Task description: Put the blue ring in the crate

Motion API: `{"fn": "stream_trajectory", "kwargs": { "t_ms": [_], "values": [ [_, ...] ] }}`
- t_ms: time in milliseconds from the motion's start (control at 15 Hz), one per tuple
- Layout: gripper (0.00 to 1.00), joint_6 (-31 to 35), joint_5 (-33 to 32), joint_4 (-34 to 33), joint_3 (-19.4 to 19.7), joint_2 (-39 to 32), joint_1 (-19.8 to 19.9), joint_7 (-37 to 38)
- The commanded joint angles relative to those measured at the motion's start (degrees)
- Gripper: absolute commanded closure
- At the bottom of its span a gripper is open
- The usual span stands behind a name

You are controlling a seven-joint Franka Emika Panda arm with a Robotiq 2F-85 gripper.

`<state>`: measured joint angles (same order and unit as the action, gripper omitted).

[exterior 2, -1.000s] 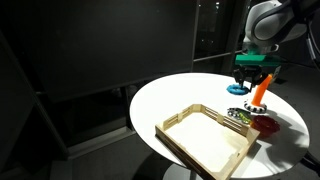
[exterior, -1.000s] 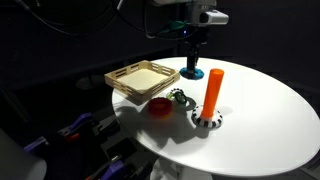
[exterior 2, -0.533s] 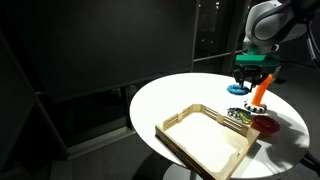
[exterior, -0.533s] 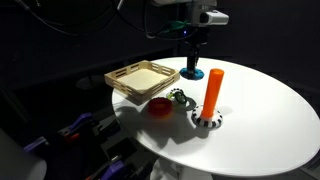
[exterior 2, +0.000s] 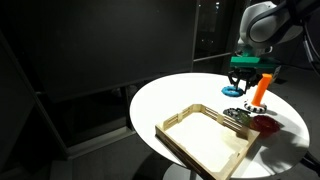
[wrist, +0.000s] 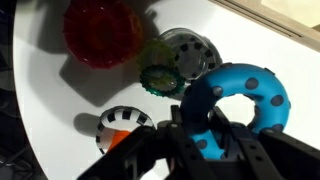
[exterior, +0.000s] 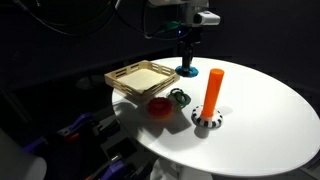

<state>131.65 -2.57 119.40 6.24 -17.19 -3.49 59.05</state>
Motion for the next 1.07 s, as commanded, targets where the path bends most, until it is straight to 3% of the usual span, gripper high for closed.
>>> {"fn": "stream_trajectory", "kwargs": {
  "t_ms": [0,1000],
  "values": [
    [0.89,-0.1,-1.1,-2.5,-1.1,-0.7,-0.9,-0.9],
    [0.89,6.3,-1.4,-2.7,-5.8,-3.1,-6.8,-8.2]
  ]
}}
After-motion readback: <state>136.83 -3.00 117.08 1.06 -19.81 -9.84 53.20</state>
